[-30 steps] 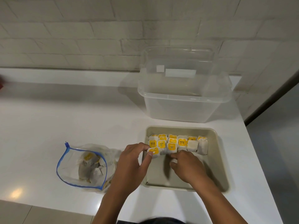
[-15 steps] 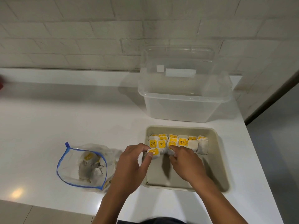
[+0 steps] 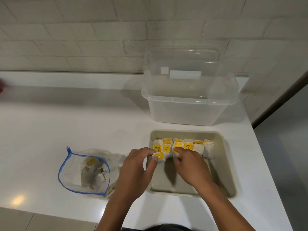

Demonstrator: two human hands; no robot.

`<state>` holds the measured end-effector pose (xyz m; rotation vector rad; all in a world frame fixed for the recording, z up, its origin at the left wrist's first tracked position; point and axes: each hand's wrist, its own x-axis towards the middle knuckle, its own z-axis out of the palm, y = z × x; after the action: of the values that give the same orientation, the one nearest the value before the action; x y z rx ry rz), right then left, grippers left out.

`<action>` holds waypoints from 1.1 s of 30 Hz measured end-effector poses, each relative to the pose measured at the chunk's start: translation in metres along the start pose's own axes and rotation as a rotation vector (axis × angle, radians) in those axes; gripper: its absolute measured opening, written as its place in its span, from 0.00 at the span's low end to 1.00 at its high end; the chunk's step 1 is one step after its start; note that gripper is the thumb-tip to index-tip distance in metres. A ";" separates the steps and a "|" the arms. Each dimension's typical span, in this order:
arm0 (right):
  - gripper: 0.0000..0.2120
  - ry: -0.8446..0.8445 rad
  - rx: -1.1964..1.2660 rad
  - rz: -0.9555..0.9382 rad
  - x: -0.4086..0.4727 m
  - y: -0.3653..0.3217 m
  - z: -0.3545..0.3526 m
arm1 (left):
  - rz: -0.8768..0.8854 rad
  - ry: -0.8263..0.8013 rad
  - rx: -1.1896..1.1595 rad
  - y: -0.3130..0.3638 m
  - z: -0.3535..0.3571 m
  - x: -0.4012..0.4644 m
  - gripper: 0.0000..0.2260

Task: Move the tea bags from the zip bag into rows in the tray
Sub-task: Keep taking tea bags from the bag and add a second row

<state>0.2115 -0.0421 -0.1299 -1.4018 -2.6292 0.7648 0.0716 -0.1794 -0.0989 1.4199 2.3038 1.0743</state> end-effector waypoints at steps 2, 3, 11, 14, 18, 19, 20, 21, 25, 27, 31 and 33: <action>0.13 0.028 0.171 0.021 -0.001 0.001 -0.008 | 0.035 -0.009 0.020 0.002 0.002 0.004 0.01; 0.11 0.024 0.286 0.032 -0.001 0.002 -0.012 | 0.052 -0.016 0.027 0.003 0.004 0.008 0.01; 0.17 -0.021 0.692 0.030 -0.022 0.011 -0.049 | 0.033 -0.121 -0.051 0.024 0.024 0.038 0.04; 0.15 -0.021 0.738 0.012 -0.028 0.018 -0.053 | 0.024 -0.191 -0.116 0.033 0.032 0.044 0.02; 0.05 0.027 0.712 0.034 -0.025 0.028 -0.045 | -0.074 -0.321 -0.236 0.041 0.046 0.048 0.01; 0.09 0.060 0.667 0.068 -0.022 0.033 -0.040 | -0.096 -0.340 -0.247 0.043 0.049 0.048 0.02; 0.10 0.080 0.632 0.102 -0.019 0.039 -0.036 | -0.110 -0.347 -0.247 0.043 0.051 0.047 0.04; 0.10 0.089 0.595 0.134 -0.015 0.043 -0.031 | -0.116 -0.339 -0.237 0.043 0.053 0.047 0.05; 0.12 0.097 0.407 0.216 -0.003 0.049 -0.022 | -0.046 -0.201 -0.130 0.039 0.050 0.045 0.05; 0.12 0.101 0.365 0.257 0.002 0.049 -0.020 | -0.005 -0.139 -0.100 0.036 0.045 0.042 0.04; 0.12 -0.026 0.302 0.319 0.007 0.049 -0.018 | 0.063 -0.070 -0.081 0.027 0.035 0.034 0.04; 0.14 -0.075 0.289 0.332 0.008 0.048 -0.018 | 0.068 -0.060 -0.095 0.024 0.031 0.031 0.04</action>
<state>0.2484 -0.0062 -0.1374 -1.7652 -2.2389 1.1978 0.0885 -0.1325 -0.0990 1.4829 2.1471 1.1286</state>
